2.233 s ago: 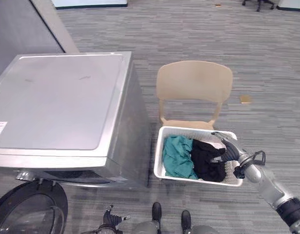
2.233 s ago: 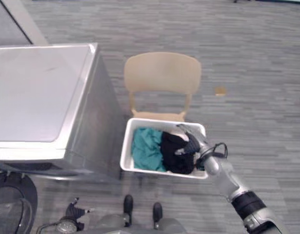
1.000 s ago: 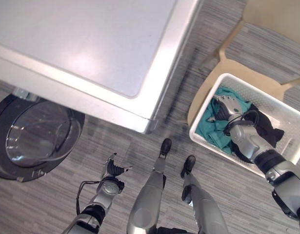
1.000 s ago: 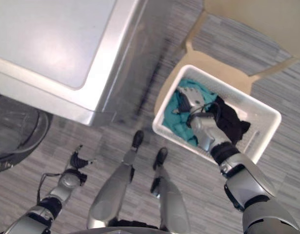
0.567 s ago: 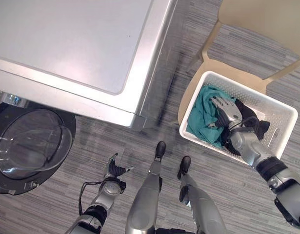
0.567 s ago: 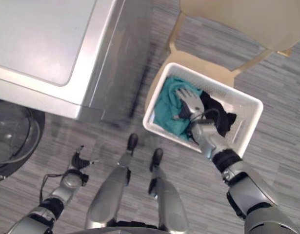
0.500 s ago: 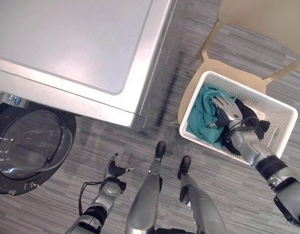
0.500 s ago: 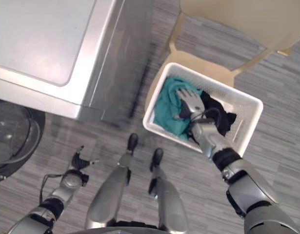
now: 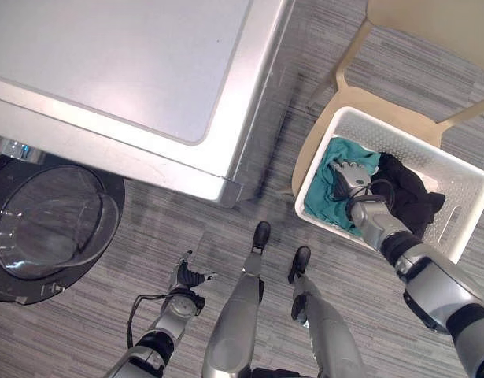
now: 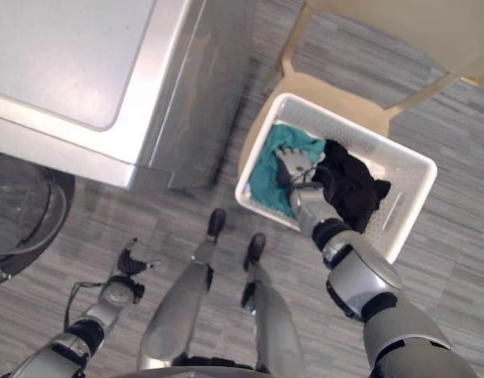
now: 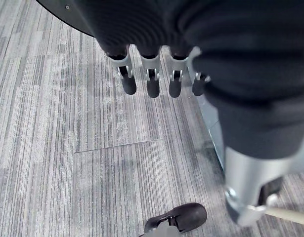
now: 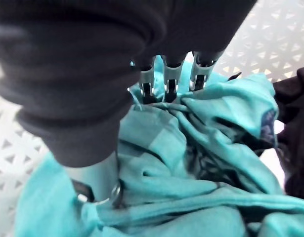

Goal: Grab the laundry basket,head to the washer,open it,put in the laundry and shut it.

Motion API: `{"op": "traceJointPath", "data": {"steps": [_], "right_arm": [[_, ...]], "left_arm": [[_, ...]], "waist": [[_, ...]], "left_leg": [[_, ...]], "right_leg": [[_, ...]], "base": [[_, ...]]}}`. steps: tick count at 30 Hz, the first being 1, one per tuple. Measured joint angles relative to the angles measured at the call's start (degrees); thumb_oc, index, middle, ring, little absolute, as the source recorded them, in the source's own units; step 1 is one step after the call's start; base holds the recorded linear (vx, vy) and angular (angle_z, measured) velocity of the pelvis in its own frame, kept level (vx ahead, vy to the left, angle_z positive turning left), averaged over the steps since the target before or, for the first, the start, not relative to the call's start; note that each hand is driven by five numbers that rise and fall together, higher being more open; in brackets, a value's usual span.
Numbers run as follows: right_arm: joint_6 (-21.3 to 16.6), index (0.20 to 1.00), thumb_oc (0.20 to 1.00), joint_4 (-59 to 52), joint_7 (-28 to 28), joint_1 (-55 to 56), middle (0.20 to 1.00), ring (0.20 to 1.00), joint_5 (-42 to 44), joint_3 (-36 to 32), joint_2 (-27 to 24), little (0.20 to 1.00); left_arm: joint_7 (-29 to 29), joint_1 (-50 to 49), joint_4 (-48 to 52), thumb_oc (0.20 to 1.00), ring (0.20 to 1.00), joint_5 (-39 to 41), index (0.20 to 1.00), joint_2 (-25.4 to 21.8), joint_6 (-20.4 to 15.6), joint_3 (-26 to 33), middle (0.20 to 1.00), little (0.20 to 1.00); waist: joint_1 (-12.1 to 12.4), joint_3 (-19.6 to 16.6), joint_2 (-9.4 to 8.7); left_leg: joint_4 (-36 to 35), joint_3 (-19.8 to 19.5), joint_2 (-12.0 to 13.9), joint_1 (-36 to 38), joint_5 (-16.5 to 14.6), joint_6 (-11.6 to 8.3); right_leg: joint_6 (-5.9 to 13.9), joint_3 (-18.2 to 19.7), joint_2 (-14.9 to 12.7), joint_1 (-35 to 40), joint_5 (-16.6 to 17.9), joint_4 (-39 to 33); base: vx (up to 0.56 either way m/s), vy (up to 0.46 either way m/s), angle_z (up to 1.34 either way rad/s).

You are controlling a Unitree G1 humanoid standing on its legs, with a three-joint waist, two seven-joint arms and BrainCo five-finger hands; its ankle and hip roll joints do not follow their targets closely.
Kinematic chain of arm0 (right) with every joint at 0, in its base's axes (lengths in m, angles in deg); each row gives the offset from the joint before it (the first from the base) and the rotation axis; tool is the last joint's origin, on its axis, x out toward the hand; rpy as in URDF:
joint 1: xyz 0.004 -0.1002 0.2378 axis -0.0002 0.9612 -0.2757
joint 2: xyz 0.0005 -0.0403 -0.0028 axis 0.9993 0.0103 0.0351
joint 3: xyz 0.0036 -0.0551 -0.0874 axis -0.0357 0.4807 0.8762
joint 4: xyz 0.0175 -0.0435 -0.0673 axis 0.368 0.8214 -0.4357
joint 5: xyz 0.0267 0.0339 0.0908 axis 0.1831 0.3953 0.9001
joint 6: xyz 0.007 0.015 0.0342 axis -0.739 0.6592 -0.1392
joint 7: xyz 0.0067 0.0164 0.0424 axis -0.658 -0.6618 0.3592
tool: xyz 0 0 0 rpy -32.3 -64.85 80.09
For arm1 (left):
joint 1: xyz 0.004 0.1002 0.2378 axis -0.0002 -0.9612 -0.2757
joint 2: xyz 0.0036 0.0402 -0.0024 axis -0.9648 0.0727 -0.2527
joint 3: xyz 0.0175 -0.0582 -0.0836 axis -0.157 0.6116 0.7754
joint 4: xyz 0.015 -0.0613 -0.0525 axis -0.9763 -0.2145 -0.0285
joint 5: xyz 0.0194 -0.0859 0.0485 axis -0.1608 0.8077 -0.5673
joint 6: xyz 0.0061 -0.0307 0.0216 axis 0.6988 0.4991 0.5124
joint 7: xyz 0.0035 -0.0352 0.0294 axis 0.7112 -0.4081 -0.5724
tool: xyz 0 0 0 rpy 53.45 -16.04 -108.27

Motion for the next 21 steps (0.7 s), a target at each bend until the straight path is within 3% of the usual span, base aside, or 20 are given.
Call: {"op": "traceJointPath", "data": {"steps": [9, 11, 15, 21], "right_arm": [[-2.22, 0.200, 0.200, -14.01, 2.50, 9.93, 0.200, 0.200, 5.98, -6.28, -2.09, 0.200], [-2.35, 0.200, 0.200, -17.58, 2.53, 12.68, 0.200, 0.200, 6.96, -9.12, -2.80, 0.200], [-3.64, 0.200, 0.200, -26.81, 1.21, 20.94, 0.200, 0.200, 12.37, -19.49, -2.91, 0.200], [-5.31, 0.200, 0.200, -36.39, 1.36, 31.74, 0.200, 0.200, 15.63, -27.13, -4.68, 0.200]], "left_arm": [[0.19, -0.14, 0.35, 1.000, 1.000, 0.00, 1.000, 0.07, 0.16, 2.04, 1.000, 1.000], [0.24, -0.15, 0.59, 1.000, 1.000, -0.03, 1.000, 0.04, 0.32, 2.87, 1.000, 1.000], [0.26, -1.55, 1.32, 1.000, 1.000, -0.08, 1.000, 0.99, 0.65, 5.24, 1.000, 1.000], [1.03, -7.45, 2.36, 1.000, 1.000, -0.25, 1.000, 2.01, 1.88, 9.13, 1.000, 1.000]], "waist": [[0.36, -0.05, 0.07], [0.10, -0.13, 0.20], [-0.89, -2.12, 1.10], [-3.62, -6.47, 1.29]], "left_leg": [[-0.16, 0.06, -0.50, 3.32, -0.09, -0.10], [-0.42, 0.19, -0.65, 4.95, -0.79, -0.97], [-1.83, -0.17, -0.98, 6.92, -0.66, -0.88], [-3.58, 0.28, -1.78, 11.98, -1.17, -0.42]], "right_leg": [[-0.13, 0.07, -0.54, 3.31, 0.02, -0.13], [-0.04, 0.16, -0.73, 5.01, -0.06, -0.52], [-0.03, -0.18, -0.92, 7.08, -0.04, -1.49], [0.54, -0.03, -1.82, 12.16, -0.22, -3.44]], "base": [[0.02, 0.011, 0.00], [0.06, 0.032, 0.02], [0.08, 0.022, 0.04], [0.08, 0.032, 0.01]]}}
